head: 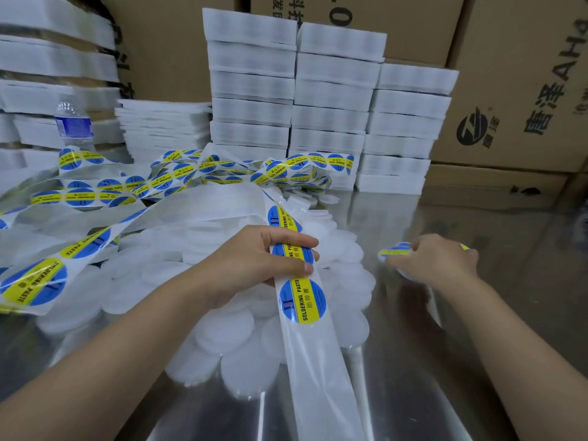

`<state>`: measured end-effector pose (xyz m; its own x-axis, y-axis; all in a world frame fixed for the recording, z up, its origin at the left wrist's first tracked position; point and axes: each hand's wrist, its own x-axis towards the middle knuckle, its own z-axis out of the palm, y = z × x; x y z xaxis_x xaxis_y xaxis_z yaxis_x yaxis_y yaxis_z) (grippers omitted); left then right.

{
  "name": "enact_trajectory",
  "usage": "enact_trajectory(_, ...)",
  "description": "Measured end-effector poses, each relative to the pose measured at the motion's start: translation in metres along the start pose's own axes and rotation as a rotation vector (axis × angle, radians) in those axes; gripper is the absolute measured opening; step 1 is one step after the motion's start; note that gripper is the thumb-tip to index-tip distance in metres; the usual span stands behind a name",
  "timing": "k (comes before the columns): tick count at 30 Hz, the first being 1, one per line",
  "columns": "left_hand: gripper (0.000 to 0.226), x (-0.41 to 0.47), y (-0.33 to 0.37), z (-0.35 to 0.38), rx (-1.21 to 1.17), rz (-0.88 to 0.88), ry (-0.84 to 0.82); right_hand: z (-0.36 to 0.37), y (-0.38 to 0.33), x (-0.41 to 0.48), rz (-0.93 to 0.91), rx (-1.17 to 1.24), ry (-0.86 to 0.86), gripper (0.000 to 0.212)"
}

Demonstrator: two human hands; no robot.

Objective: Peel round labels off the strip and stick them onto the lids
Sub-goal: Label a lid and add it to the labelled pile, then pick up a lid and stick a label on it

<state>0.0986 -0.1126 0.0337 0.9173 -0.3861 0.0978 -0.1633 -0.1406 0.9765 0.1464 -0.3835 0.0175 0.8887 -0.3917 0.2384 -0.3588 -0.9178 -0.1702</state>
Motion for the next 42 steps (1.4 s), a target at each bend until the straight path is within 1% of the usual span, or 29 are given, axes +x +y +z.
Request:
enact_trajectory(2,0.032,0.000,0.000,-0.001,-0.001,0.005,-0.007,0.008,0.002,0.003,-0.016,-0.056,-0.006,0.048)
enact_trajectory(4,0.034,0.000,0.000,-0.001,-0.012,0.013,-0.014,0.013,0.004,0.005,-0.036,-0.118,0.002,0.056)
enact_trajectory(7,0.033,0.001,0.000,-0.002,-0.013,0.023,-0.007,0.017,0.009,0.008,0.013,-0.129,0.029,0.065)
enact_trajectory(10,0.030,0.003,-0.001,-0.002,0.005,0.026,0.032,0.016,0.016,0.010,0.077,-0.132,0.046,0.060)
enact_trajectory(12,0.030,0.004,-0.001,-0.003,0.004,0.028,0.057,0.014,0.014,0.009,0.065,-0.104,0.079,0.053)
enact_trajectory(14,0.030,0.004,0.000,-0.004,-0.003,0.025,0.069,0.009,0.006,0.004,-0.008,-0.054,0.152,0.048)
enact_trajectory(16,0.027,0.003,0.000,-0.004,0.000,0.019,0.078,0.001,-0.005,-0.004,-0.126,0.021,0.243,0.044)
enact_trajectory(19,0.017,0.002,0.002,-0.002,-0.002,0.003,0.088,-0.012,-0.026,-0.025,-0.383,0.305,0.383,0.025)
enact_trajectory(21,0.018,0.003,0.004,-0.001,-0.017,-0.002,0.098,-0.018,-0.039,-0.045,-0.577,0.508,0.391,0.014)
enact_trajectory(22,0.021,0.003,0.005,-0.001,-0.020,-0.002,0.102,-0.021,-0.045,-0.056,-0.682,0.582,0.378,0.011)
enact_trajectory(24,0.026,0.002,0.006,-0.001,-0.022,-0.006,0.111,-0.024,-0.054,-0.074,-0.878,0.658,0.342,0.013)
enact_trajectory(26,0.032,0.003,0.006,-0.001,-0.020,-0.011,0.116,-0.024,-0.060,-0.087,-1.005,0.662,0.304,0.014)
enact_trajectory(28,0.036,0.003,0.006,-0.002,-0.014,-0.015,0.108,-0.022,-0.064,-0.093,-1.067,0.652,0.280,0.014)
enact_trajectory(31,0.039,0.004,0.005,-0.003,-0.002,-0.019,0.091,-0.018,-0.065,-0.095,-1.092,0.634,0.261,0.015)
enact_trajectory(37,0.034,0.004,0.002,-0.003,0.052,-0.014,0.066,-0.019,-0.063,-0.092,-1.093,0.643,0.305,0.013)
enact_trajectory(42,0.032,0.005,-0.001,-0.004,0.083,-0.030,0.060,-0.018,-0.063,-0.093,-1.139,0.660,0.328,0.011)
